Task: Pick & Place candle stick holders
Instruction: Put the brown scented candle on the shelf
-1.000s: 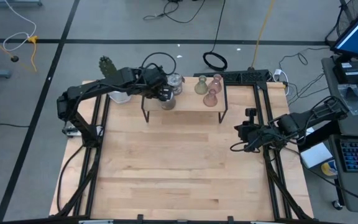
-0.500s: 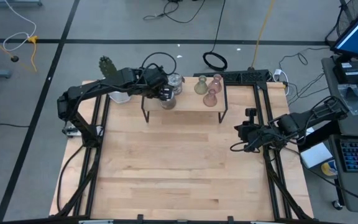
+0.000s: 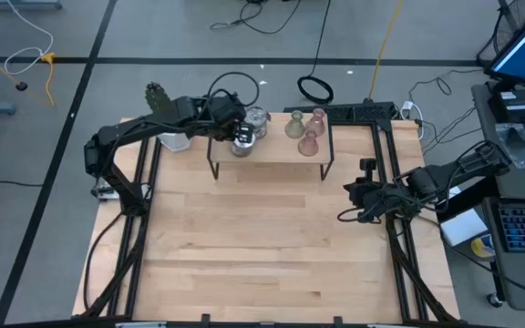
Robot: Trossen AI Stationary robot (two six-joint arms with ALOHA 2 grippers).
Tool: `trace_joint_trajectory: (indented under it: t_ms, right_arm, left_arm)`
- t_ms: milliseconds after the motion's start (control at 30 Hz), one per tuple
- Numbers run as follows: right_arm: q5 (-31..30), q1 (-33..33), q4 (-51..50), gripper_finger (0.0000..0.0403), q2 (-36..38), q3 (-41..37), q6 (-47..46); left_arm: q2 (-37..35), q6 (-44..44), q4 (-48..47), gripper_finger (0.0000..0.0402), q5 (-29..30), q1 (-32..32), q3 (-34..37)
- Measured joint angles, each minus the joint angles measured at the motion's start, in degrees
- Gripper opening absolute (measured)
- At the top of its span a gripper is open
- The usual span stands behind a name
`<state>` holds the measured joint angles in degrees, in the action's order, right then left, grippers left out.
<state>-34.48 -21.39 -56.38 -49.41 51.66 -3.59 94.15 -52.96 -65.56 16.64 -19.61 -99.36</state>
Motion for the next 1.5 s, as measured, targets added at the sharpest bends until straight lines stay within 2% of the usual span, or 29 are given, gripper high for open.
trace_joint_trajectory:
  t_ms: [200, 700, 867, 1000, 1133, 1267, 1500]
  right_arm:
    - [0.0, 0.0, 0.0, 0.0000, 0.0, 0.0, 0.0]
    - [0.0, 0.0, 0.0, 0.0000, 0.0, 0.0, 0.2]
    - [0.0, 0.0, 0.0, 0.0000, 0.0, 0.0, 0.2]
    - [0.0, 0.0, -0.1, 0.0000, 0.0, 0.0, 0.2]
    - [0.0, 0.0, 0.0, 0.0000, 0.0, 0.0, 0.2]
    - [0.0, 0.0, 0.0, 0.0000, 0.0, 0.0, 0.2]
    - [0.0, 0.0, 0.0, 0.0000, 0.0, 0.0, 0.2]
  left_arm:
    - [0.0, 1.4, -0.9, 0.0018, -0.8, 0.0, -0.5]
    - [0.0, 1.5, -0.8, 0.0083, -1.1, 0.0, -0.6]
    - [-1.2, 2.0, 0.2, 0.0088, -2.0, 0.0, -0.6]
    - [-2.8, 3.0, 2.8, 0.0084, -6.2, 2.1, -0.7]
    - [-3.1, 2.8, 6.6, 0.0077, -7.7, 8.3, -0.7]
    - [-1.0, 1.8, 9.7, 0.0076, -2.5, 15.6, -0.7]
    - [5.3, 2.4, 8.0, 0.0076, 15.3, 22.8, -0.7]
